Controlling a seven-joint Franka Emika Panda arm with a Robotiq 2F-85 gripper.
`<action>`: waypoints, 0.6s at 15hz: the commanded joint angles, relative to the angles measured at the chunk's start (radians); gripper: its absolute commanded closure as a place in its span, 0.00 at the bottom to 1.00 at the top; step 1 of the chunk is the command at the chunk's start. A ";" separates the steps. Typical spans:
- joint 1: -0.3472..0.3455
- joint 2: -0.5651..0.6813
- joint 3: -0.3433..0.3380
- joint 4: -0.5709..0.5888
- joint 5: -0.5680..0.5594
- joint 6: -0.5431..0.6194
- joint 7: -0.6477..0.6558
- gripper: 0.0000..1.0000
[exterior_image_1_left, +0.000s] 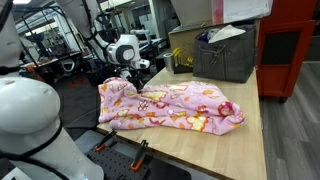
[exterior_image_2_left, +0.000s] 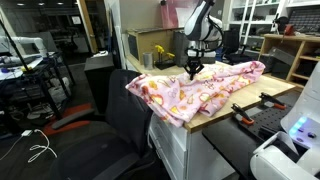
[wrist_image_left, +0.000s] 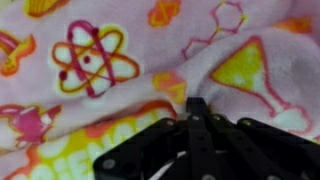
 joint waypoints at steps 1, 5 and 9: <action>-0.029 0.046 0.013 0.009 -0.009 0.136 -0.018 1.00; -0.017 0.128 -0.010 -0.009 -0.048 0.254 -0.010 1.00; 0.040 0.219 -0.096 -0.015 -0.126 0.399 0.000 1.00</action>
